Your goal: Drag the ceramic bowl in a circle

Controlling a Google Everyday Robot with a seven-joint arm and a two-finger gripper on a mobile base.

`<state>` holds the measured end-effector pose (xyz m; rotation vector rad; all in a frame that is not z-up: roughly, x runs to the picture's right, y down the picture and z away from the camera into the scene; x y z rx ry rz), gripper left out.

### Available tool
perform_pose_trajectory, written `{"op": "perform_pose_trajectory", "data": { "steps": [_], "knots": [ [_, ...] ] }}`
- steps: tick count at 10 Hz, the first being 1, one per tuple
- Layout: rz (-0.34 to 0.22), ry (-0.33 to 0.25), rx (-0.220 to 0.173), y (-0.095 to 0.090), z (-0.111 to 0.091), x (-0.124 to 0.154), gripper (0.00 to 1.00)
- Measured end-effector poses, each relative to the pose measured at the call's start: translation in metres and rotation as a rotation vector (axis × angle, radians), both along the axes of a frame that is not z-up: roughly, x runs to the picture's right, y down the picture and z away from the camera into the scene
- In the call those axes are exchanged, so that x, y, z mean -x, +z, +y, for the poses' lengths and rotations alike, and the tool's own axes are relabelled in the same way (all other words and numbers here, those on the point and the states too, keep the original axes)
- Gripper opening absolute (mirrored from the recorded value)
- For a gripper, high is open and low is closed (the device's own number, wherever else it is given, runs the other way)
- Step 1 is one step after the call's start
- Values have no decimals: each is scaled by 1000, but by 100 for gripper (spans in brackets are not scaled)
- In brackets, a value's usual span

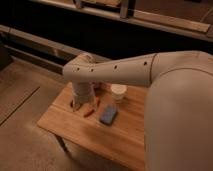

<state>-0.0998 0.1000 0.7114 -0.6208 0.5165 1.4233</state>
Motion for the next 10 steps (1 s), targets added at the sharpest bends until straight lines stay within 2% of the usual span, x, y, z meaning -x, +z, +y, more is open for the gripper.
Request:
{"op": "perform_pose_trajectory", "data": {
  "steps": [5,7,9,10],
  "knots": [
    [1,1,-1,0,0,0,65],
    [26,52,-17,7,-9,2,65],
    [88,137,-60,27,-34,-6,65],
    [103,146,-69,33,-40,-8,65]
  ]
}}
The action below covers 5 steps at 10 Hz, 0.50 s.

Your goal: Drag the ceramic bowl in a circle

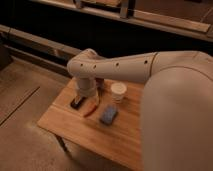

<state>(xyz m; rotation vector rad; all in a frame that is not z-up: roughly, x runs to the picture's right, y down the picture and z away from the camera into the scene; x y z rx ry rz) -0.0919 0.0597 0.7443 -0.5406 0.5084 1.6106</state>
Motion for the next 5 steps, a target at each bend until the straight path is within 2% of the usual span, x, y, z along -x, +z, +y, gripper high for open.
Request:
{"op": "perform_pose_trajectory", "data": {
  "steps": [1,5],
  "knots": [
    [19,-9,-4,7,-9,0,65],
    [33,-25,-35,28,-51,-11,65]
  ]
}}
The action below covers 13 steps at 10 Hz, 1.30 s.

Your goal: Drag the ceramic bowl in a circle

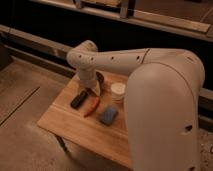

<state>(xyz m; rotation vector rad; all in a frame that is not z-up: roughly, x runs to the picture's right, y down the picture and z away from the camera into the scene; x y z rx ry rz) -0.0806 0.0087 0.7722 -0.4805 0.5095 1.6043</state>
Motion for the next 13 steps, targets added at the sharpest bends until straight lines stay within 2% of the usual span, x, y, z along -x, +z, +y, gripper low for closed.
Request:
{"op": "perform_pose_trajectory", "data": {
  "steps": [2,3,4,6,11,12,13],
  "knots": [
    [3,59,-43,9,-26,-14,65],
    [14,127,-78,14,-43,-26,65],
    [22,174,-101,16,-53,-36,65],
    [28,231,-121,19,-60,-50,65],
    [27,237,-123,20,-61,-49,65],
    [28,257,-132,22,-66,-48,65],
    [39,312,-171,28,-86,-52,65]
  ]
}}
